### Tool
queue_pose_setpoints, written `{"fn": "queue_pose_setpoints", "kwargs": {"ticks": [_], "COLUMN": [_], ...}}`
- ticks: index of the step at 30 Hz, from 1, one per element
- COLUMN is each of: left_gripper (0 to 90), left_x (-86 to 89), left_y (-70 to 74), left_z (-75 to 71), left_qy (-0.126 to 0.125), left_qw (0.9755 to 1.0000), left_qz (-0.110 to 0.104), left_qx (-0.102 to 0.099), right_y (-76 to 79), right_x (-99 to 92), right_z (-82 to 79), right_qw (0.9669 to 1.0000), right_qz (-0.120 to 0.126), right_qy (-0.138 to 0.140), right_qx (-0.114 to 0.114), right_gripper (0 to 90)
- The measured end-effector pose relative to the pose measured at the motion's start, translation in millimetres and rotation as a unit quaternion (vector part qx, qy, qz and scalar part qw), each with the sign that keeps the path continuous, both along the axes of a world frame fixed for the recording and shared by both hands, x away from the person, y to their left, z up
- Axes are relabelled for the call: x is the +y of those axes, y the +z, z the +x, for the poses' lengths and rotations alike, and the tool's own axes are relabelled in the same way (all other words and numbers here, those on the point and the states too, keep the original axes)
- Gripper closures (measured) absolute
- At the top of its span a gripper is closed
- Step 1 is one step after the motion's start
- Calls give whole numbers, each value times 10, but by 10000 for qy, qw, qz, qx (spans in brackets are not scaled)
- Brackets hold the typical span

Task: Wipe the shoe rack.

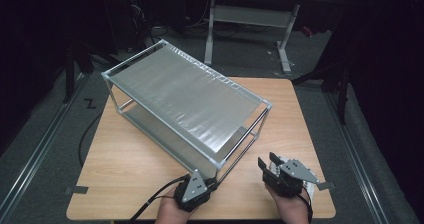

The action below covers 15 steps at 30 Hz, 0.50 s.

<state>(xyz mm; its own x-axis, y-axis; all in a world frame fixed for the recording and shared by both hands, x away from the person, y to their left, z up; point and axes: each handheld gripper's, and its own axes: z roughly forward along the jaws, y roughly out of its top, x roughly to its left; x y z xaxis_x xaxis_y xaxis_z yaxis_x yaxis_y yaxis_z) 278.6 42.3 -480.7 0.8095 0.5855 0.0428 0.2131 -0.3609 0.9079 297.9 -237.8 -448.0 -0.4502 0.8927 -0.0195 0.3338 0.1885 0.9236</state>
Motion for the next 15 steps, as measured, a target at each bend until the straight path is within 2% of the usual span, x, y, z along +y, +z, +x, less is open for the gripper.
{"fn": "queue_pose_setpoints", "kwargs": {"ticks": [4, 8, 11, 15], "left_gripper": [806, 805, 788, 624], "left_x": [-245, -393, -411, -274], "left_y": [-5, -21, -17, 22], "left_z": [163, 285, 319, 246], "left_qy": [-66, -81, -57, -115], "left_qw": [10000, 9999, 9999, 9998], "left_qz": [4, -95, -123, -161], "left_qx": [-58, -57, -38, -2], "right_y": [-2, 17, 21, 26], "right_x": [-60, -104, -98, -22], "right_z": [-127, -248, -279, -308], "right_qw": [10000, 9999, 9999, 10000], "right_qz": [-26, 25, 67, 59], "right_qy": [-75, -122, -106, 24], "right_qx": [0, -21, -32, -37], "right_gripper": [468, 452, 453, 446]}}
